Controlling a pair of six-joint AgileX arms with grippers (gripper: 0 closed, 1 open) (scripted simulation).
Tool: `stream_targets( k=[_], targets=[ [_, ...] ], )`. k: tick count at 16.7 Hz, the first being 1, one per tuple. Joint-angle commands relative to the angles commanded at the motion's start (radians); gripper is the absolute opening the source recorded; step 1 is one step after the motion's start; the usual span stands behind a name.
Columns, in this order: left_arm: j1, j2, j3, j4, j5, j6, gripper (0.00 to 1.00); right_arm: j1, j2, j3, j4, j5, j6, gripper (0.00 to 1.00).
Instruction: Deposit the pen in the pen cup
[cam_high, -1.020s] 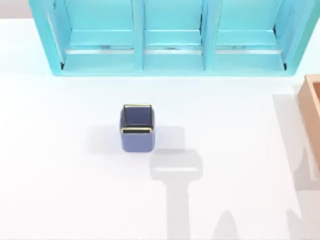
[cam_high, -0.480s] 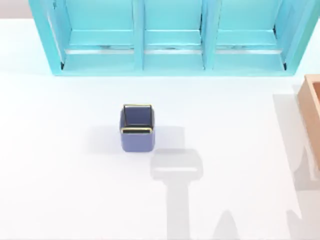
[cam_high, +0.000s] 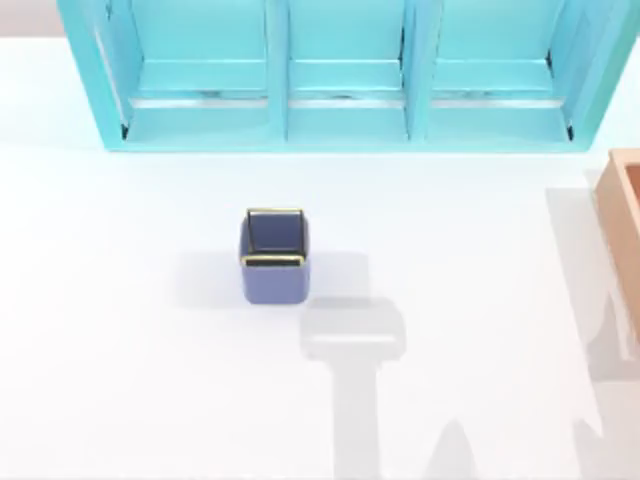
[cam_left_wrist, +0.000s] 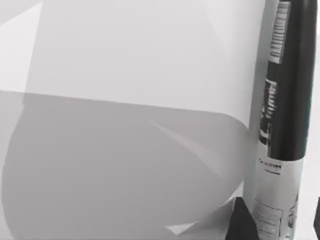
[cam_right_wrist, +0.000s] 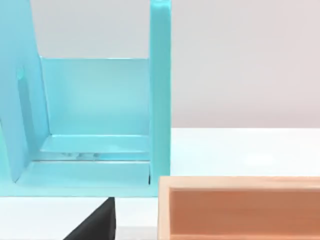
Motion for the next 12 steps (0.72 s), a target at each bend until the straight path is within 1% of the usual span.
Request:
stream_targets(
  k=[2, 3, 10, 11, 12],
  targets=[
    [0.0, 0.0, 0.0, 0.0, 0.0, 0.0, 0.02, 0.0, 0.0, 0.0, 0.0, 0.0, 0.0, 1.0],
    [0.0, 0.0, 0.0, 0.0, 0.0, 0.0, 0.0, 0.0, 0.0, 0.0, 0.0, 0.0, 0.0, 1.0],
    [0.0, 0.0, 0.0, 0.0, 0.0, 0.0, 0.0, 0.0, 0.0, 0.0, 0.0, 0.0, 0.0, 1.0],
    [0.048, -0.074, 0.022, -0.055, -0.014, 0.02, 0.0, 0.0, 0.0, 0.0, 0.0, 0.0, 0.0, 1.0],
    [0.05, -0.075, 0.023, -0.058, -0.014, 0.022, 0.0, 0.0, 0.0, 0.0, 0.0, 0.0, 0.0, 1.0]
  ],
)
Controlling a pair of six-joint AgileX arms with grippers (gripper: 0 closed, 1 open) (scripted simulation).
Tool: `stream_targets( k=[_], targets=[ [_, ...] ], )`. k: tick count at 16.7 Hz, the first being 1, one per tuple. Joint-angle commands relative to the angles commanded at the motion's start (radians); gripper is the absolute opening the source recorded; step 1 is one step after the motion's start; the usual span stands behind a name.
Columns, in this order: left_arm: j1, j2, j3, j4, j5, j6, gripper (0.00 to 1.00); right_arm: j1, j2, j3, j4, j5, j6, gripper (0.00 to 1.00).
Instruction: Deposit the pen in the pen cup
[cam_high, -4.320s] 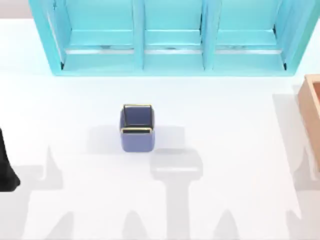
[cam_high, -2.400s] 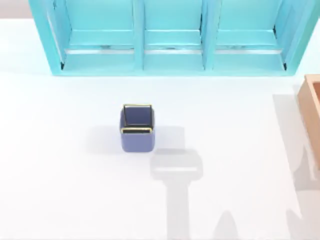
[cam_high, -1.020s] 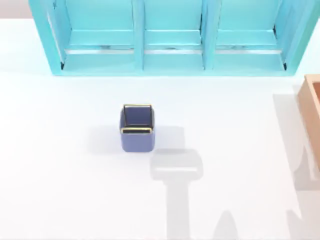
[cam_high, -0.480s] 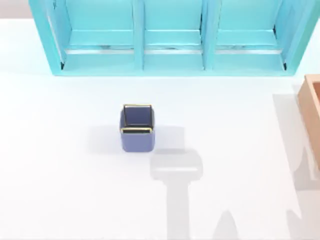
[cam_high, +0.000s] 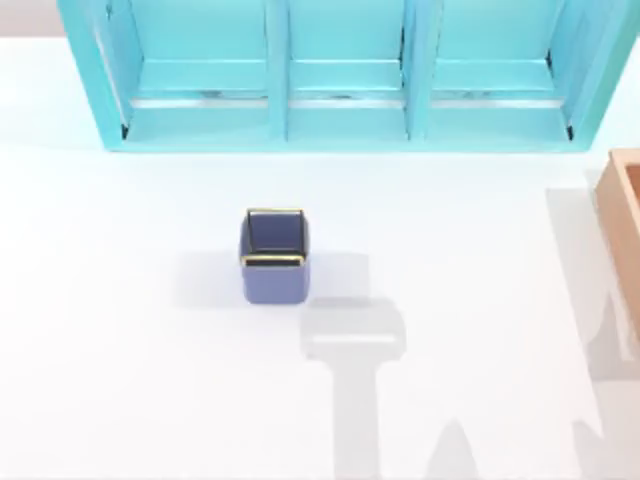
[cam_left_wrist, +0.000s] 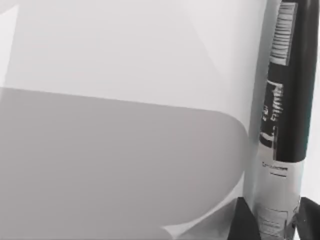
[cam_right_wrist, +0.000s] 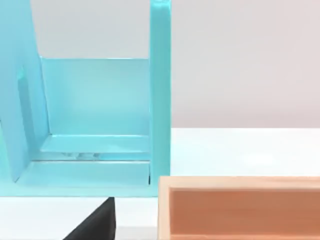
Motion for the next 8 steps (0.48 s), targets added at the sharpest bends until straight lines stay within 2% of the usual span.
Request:
stream_targets(
  k=[4, 8],
  targets=[
    [0.075, -0.047, 0.031, -0.112, 0.008, 0.073, 0.0, 0.0, 0.0, 0.0, 0.0, 0.0, 0.0, 1.0],
    [0.203, -0.162, 0.079, -0.39, 0.02, 0.225, 0.0, 0.0, 0.0, 0.0, 0.0, 0.0, 0.0, 1.0]
  ],
)
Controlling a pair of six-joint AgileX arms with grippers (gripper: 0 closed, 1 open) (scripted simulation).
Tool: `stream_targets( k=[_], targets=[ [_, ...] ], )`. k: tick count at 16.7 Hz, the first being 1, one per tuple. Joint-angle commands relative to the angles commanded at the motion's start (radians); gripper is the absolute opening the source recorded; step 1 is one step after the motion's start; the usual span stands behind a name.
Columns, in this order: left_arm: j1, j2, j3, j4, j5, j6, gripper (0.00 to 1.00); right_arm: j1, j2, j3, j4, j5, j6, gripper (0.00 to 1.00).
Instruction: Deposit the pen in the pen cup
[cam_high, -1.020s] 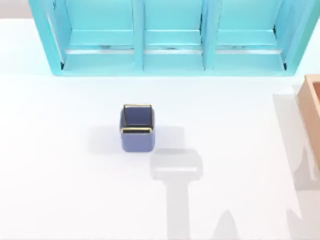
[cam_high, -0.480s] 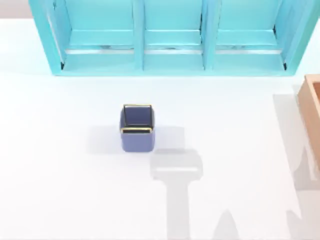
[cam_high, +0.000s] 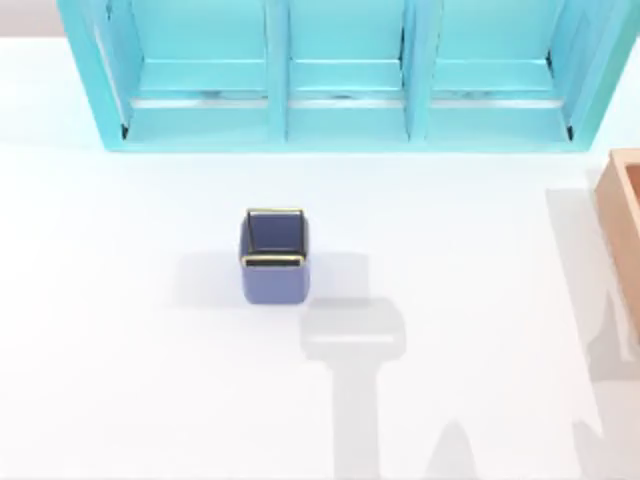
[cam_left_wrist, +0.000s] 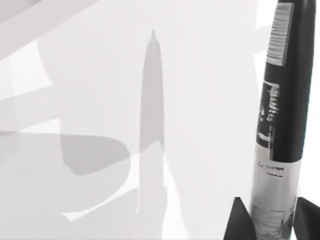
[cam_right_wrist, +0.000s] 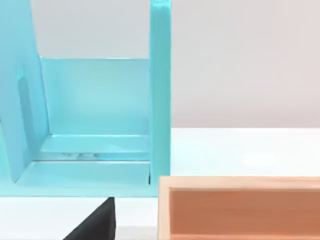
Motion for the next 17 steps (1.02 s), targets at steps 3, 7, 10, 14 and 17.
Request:
stream_targets(
  k=[3, 7, 10, 14, 17],
  targets=[
    [0.101, -0.108, 0.034, -0.239, 0.008, 0.128, 0.0, 0.0, 0.0, 0.0, 0.0, 0.0, 0.0, 1.0],
    [0.2, -0.231, 0.053, -0.424, 0.013, 0.253, 0.0, 0.0, 0.0, 0.0, 0.0, 0.0, 0.0, 1.0],
    [0.222, -0.258, 0.056, -0.456, 0.015, 0.278, 0.0, 0.0, 0.0, 0.0, 0.0, 0.0, 0.0, 1.0],
    [0.217, -0.254, 0.053, -0.453, 0.012, 0.279, 0.0, 0.0, 0.0, 0.0, 0.0, 0.0, 0.0, 1.0],
    [0.17, -0.25, 0.053, -0.396, -0.045, 0.285, 0.0, 0.0, 0.0, 0.0, 0.0, 0.0, 0.0, 1.0]
  ],
)
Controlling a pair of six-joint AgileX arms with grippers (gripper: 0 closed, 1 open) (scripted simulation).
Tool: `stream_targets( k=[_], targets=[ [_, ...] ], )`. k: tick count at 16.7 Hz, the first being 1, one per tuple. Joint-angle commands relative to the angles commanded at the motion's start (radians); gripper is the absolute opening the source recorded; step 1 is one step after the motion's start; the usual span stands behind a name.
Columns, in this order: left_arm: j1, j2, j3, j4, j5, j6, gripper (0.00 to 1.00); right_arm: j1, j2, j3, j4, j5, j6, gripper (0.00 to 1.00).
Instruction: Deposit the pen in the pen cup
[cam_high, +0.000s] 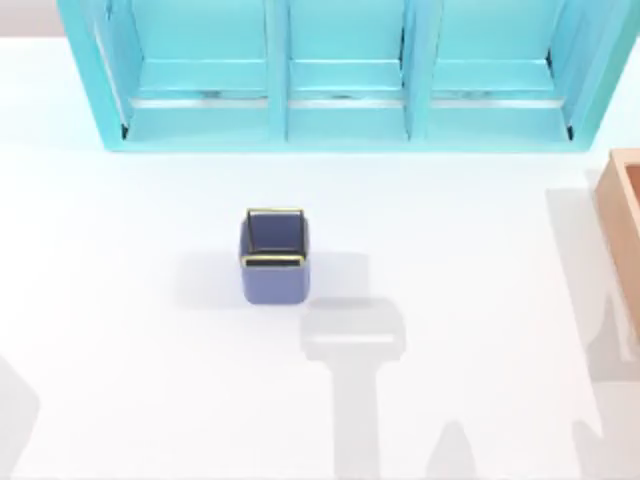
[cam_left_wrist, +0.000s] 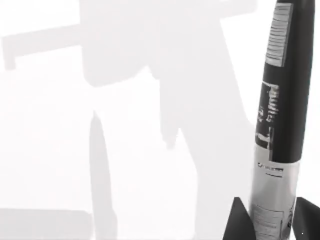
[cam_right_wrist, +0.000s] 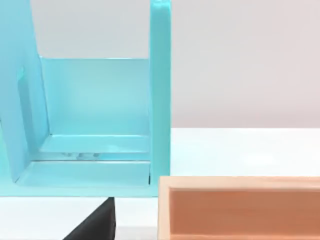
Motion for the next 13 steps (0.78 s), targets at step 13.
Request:
stream_targets(
  k=[13],
  targets=[
    [-0.934, 0.22, -0.144, 1.197, -1.024, 0.153, 0.0, 0.0, 0.0, 0.0, 0.0, 0.0, 0.0, 1.0]
  ],
)
